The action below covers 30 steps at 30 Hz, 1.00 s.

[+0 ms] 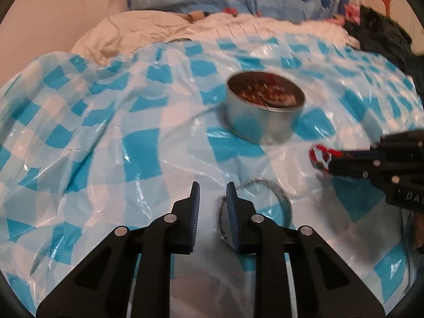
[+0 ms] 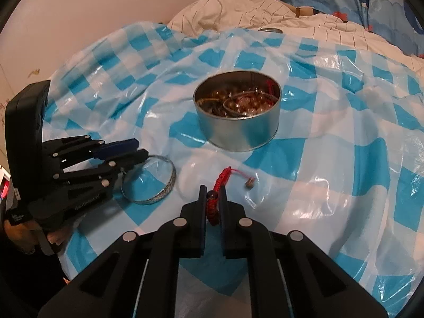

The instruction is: Organize jewelry

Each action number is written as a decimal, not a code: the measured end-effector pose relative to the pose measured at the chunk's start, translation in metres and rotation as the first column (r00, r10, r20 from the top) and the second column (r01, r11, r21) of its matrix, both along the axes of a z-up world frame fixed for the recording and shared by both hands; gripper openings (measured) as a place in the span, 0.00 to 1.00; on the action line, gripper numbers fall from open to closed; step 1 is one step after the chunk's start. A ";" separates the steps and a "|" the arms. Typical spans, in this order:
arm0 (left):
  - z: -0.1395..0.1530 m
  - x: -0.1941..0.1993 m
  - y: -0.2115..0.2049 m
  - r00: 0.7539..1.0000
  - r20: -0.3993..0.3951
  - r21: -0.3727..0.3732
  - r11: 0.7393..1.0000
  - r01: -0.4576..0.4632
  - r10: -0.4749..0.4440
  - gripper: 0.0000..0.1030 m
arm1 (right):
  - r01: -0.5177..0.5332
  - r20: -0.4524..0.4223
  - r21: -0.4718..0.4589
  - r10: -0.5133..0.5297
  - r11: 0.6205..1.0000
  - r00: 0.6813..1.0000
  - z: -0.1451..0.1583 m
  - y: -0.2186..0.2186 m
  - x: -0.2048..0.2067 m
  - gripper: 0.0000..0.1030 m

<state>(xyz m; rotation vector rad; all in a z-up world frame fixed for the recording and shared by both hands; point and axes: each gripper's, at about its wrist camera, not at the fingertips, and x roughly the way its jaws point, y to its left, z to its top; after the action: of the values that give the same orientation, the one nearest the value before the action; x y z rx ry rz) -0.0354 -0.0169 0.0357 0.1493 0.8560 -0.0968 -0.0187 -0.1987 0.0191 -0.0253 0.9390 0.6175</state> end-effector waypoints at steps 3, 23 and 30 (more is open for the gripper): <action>-0.005 0.005 0.005 0.999 -0.032 -0.022 1.000 -0.019 0.018 0.22 | 0.019 -0.029 -0.037 -0.020 0.999 0.999 -0.009 0.002 0.004 0.34; -0.021 0.010 -0.006 0.997 -0.080 -0.003 1.000 0.009 -0.009 0.53 | 0.029 0.005 -0.101 -0.029 0.994 1.000 -0.013 0.010 0.003 0.49; -0.019 0.007 -0.006 0.997 -0.079 -0.005 1.000 0.020 -0.021 0.32 | 0.006 0.010 -0.095 -0.005 0.995 1.000 -0.012 0.011 -0.001 0.20</action>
<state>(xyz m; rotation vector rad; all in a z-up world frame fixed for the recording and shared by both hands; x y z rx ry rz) -0.0286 -0.0229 0.0167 0.1515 0.9336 -0.1241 -0.0193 -0.1881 0.0070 -0.1105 0.9583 0.5670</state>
